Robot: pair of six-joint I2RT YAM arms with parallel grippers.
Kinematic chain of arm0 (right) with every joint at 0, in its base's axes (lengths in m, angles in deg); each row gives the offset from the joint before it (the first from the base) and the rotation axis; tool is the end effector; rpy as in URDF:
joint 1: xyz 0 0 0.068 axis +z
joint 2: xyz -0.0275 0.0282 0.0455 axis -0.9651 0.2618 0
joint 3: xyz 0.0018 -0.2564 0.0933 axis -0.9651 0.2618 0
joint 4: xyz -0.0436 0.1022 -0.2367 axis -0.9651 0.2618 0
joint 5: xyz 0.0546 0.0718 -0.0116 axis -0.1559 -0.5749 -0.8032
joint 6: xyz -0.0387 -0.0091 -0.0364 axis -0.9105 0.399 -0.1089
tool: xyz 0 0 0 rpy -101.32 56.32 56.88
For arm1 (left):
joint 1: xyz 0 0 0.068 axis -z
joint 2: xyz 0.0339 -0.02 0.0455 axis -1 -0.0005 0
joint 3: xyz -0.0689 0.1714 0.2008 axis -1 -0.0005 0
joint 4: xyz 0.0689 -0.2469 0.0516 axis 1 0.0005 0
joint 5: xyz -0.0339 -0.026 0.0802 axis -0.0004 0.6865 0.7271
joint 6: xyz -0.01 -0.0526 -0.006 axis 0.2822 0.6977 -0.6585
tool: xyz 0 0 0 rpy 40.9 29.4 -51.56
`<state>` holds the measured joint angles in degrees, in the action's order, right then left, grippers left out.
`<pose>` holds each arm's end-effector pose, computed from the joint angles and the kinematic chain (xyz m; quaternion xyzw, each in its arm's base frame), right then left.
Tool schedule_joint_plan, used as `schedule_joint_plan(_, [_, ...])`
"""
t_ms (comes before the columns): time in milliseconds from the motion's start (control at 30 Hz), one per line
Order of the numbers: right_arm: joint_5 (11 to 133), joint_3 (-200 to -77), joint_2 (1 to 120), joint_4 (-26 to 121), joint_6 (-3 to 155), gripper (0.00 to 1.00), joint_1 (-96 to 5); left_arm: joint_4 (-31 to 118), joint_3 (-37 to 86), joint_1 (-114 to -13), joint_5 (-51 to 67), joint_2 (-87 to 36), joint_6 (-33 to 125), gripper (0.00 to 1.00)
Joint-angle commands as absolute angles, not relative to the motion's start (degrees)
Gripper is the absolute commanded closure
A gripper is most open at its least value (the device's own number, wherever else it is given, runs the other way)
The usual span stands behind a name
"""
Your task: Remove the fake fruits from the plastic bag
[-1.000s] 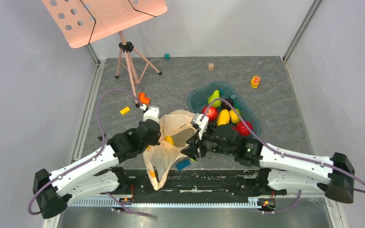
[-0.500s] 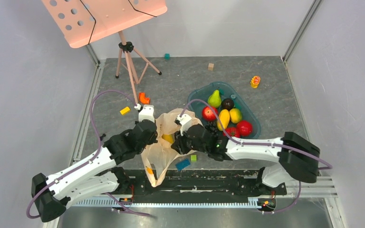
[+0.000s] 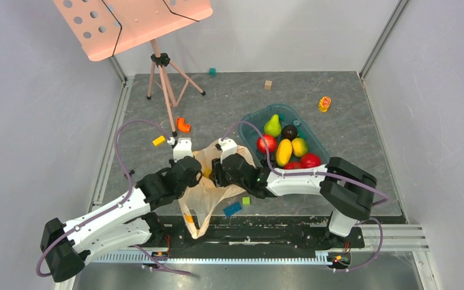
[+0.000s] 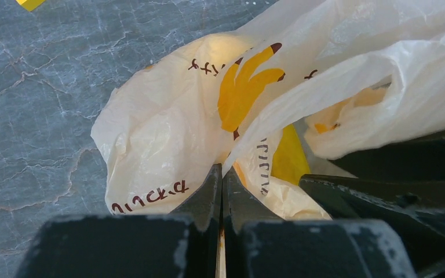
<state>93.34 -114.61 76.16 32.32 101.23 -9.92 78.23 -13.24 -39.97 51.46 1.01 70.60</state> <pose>0.1607 0.3230 0.1895 -0.1867 0.8432 0.2994 0.4056 0.1233 -0.1152 0.2339 -0.0031 0.8944 -0.0338 0.4461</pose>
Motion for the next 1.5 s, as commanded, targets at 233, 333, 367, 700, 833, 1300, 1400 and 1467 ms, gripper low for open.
schedule_joint_plan(233, [87.2, -114.8, 82.4, 19.2, 104.4, 0.25, -13.9, 73.3, -14.5, -40.2, 52.4, 1.7, 72.2, 0.98])
schedule_joint_plan(333, [85.1, -116.0, 84.7, 17.7, 104.8, 0.23, -14.0, 72.8, -14.6, -40.2, 51.9, 1.7, 71.4, 0.98])
schedule_joint_plan(367, [84.7, -116.6, 85.4, 17.8, 104.9, 0.22, -14.0, 72.7, -14.6, -40.3, 51.8, 1.7, 71.3, 0.98])
schedule_joint_plan(700, [86.8, -119.3, 90.7, 18.9, 105.7, 0.23, -14.4, 71.7, -15.6, -40.3, 50.1, 2.5, 71.2, 0.98])
schedule_joint_plan(833, [86.2, -119.0, 91.9, 16.9, 105.5, 0.28, -14.6, 71.2, -15.9, -40.2, 49.6, 2.3, 71.3, 0.98])
schedule_joint_plan(1300, [89.5, -108.5, 79.6, 12.7, 99.5, 0.69, -14.6, 71.5, -16.7, -40.3, 50.5, 2.0, 71.4, 0.98])
schedule_joint_plan(1400, [92.2, -107.6, 76.3, 17.4, 98.7, 0.7, -14.6, 71.6, -16.7, -40.3, 50.7, 1.6, 71.5, 0.98])
schedule_joint_plan(1467, [93.6, -106.5, 74.0, 19.8, 98.2, 0.71, -14.5, 71.6, -16.8, -40.3, 50.8, 1.4, 71.6, 0.98])
